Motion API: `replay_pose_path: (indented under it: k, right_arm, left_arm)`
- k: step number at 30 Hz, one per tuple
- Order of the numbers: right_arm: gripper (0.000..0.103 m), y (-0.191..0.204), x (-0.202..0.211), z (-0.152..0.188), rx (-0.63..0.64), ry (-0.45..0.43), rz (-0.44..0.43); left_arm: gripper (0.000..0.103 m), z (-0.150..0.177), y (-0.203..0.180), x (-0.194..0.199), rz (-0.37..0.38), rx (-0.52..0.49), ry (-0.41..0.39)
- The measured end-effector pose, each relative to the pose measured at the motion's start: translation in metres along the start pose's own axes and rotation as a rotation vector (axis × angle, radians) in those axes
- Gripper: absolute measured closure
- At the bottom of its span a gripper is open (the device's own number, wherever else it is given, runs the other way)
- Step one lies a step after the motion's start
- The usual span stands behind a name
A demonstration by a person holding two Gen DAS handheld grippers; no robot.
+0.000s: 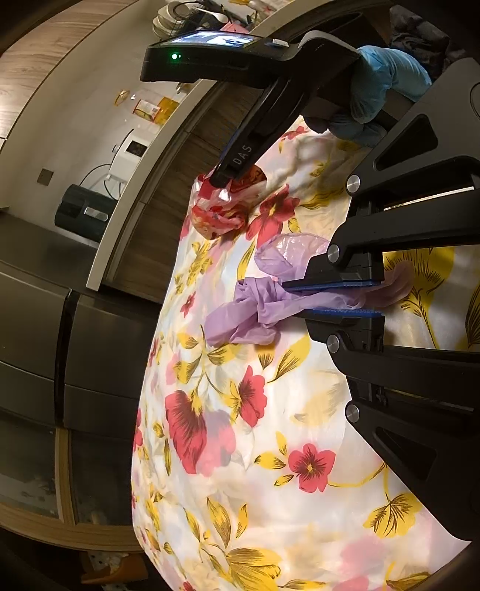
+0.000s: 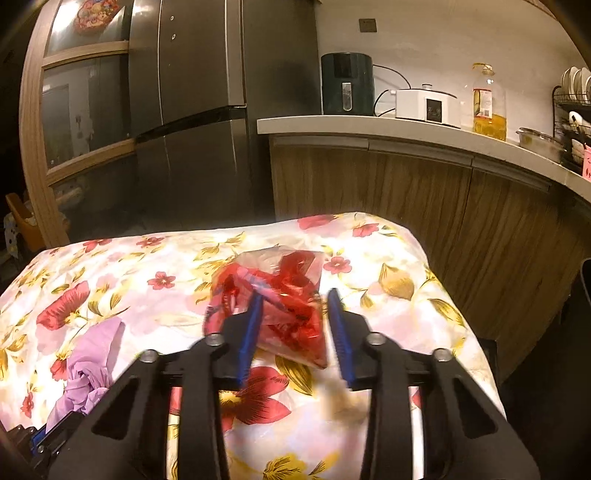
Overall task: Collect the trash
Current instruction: 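Grasp the purple glove with the left tool while the right tool grasps the red bag, then lift the purple glove and red bag and carry both over the bin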
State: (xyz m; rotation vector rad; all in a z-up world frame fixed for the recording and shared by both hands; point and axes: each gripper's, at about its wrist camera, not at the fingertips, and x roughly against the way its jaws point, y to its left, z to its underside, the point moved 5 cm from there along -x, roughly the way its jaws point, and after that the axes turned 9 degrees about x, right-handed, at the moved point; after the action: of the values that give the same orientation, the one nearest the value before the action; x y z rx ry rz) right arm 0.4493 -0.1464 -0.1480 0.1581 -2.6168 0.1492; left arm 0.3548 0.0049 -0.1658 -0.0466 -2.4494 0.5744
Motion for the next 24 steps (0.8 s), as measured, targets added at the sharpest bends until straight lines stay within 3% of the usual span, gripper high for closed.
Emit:
replay_pose_path:
  k: [8,24]
  right_arm:
    - [0.093,-0.001,0.010,-0.003,-0.006,-0.025,-0.007]
    - [0.095,-0.014,0.087,-0.006,0.015,-0.113,0.026]
  left_arm:
    - [0.099,0.000,0.000,0.000,0.004,0.002,0.001]
    - [0.102,-0.005,-0.016,0.030,0.012,-0.030,-0.030]
